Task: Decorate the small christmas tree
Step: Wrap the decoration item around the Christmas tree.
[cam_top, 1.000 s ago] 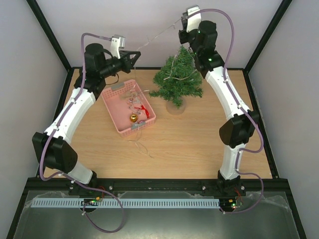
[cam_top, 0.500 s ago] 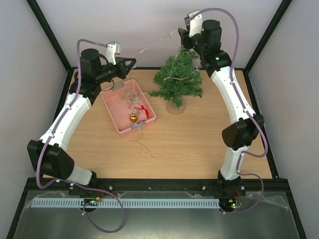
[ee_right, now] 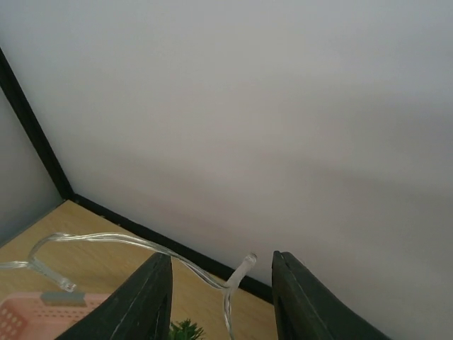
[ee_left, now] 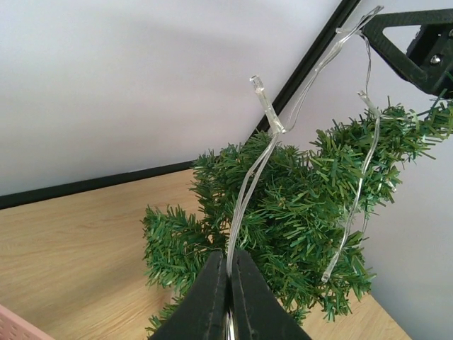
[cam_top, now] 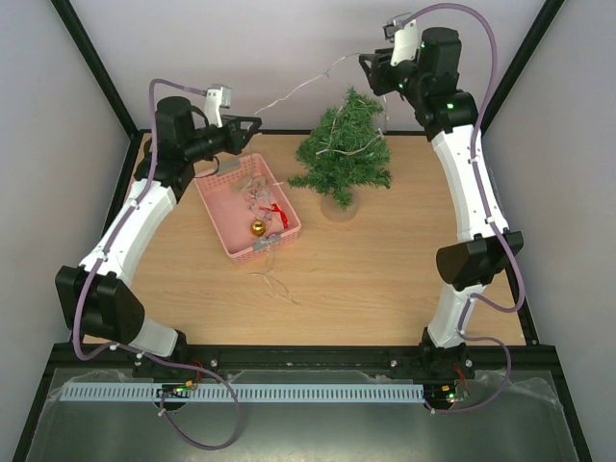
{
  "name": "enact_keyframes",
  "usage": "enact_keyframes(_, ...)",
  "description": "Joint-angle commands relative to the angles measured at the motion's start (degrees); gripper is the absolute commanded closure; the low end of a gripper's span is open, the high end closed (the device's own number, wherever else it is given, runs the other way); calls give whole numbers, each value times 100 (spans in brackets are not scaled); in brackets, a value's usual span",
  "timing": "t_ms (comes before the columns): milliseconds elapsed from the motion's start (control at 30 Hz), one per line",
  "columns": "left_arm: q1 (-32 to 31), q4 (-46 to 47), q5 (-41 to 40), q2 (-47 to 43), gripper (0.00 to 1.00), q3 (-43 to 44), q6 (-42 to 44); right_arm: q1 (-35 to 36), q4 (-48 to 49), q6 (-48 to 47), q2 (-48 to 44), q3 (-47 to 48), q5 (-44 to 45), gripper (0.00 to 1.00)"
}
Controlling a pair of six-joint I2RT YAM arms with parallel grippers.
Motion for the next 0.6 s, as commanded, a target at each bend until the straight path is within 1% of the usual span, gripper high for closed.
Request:
enact_keyframes(0, 66, 315, 288, 88, 98, -72, -281, -139, -470, 474, -24, 171, -394, 63)
enact_keyframes(167, 62, 634, 464, 87, 98, -359, -465, -197, -541, 656, -51, -8, -574, 61)
enact_keyframes(233, 58, 718, 532, 69, 98, -461, -528, -197, -519, 795, -94, -210, -565, 59)
enact_keyframes(367, 58, 971, 591, 25, 98, -720, -701, -207, -557, 1051, -56, -209, -663, 56)
enact_keyframes(567, 43, 945, 659, -31, 98, -797, -617, -231, -560, 1192, -218, -467, -250, 50)
